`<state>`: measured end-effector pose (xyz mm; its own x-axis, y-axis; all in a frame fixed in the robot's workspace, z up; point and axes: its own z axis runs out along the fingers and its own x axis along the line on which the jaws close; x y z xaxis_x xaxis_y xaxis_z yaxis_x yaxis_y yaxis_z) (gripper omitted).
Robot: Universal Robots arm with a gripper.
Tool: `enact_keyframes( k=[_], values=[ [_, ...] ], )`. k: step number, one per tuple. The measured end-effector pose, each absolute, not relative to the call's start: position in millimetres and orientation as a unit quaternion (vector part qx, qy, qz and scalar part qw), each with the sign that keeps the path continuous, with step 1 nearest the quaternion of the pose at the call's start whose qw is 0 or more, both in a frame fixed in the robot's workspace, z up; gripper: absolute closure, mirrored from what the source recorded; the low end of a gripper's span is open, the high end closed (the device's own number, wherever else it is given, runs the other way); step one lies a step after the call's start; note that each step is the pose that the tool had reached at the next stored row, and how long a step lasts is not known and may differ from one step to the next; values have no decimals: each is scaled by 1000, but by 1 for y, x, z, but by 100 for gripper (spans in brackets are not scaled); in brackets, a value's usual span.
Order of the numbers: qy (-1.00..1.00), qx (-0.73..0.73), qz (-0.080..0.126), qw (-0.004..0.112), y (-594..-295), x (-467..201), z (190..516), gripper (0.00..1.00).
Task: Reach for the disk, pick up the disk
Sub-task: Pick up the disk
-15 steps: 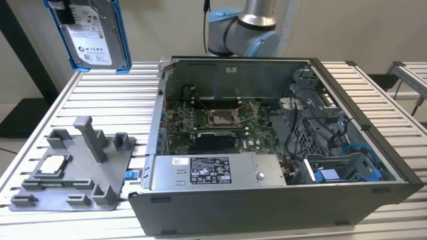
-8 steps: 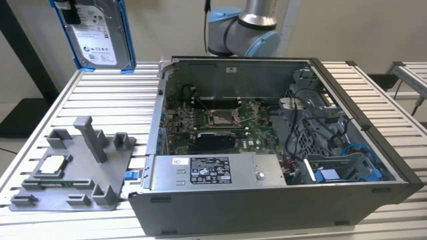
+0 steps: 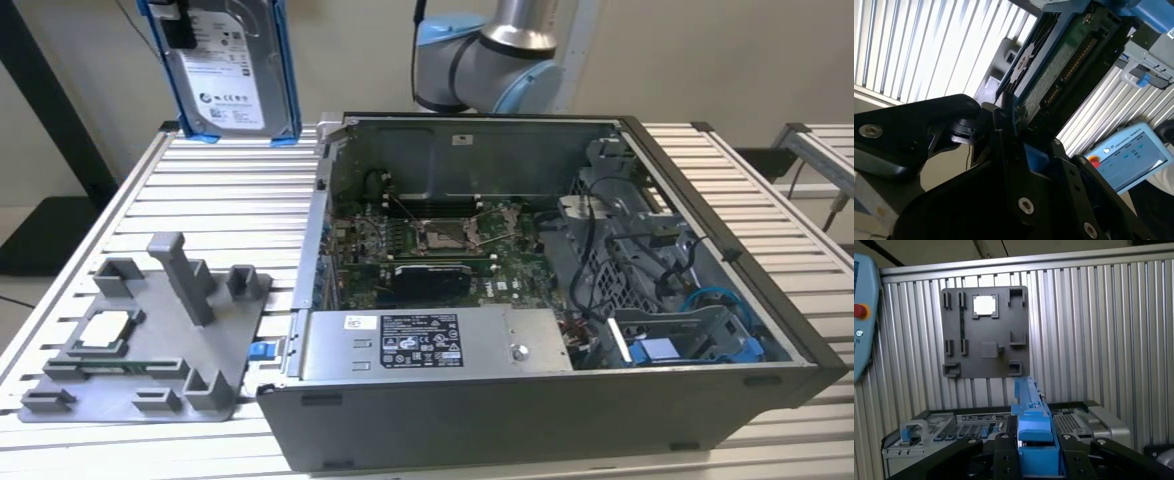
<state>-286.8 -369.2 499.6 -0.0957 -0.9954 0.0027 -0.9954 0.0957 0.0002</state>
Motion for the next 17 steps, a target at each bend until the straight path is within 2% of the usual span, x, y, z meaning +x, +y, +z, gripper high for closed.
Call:
enact_keyframes(
  k=[3,10,17],
  values=[
    [-739,673,1,-4,-369,-285,500,100],
    [-737,675,12,-24,-369,-279,500,100],
    [-736,676,13,-26,-369,-264,500,100]
  ],
)
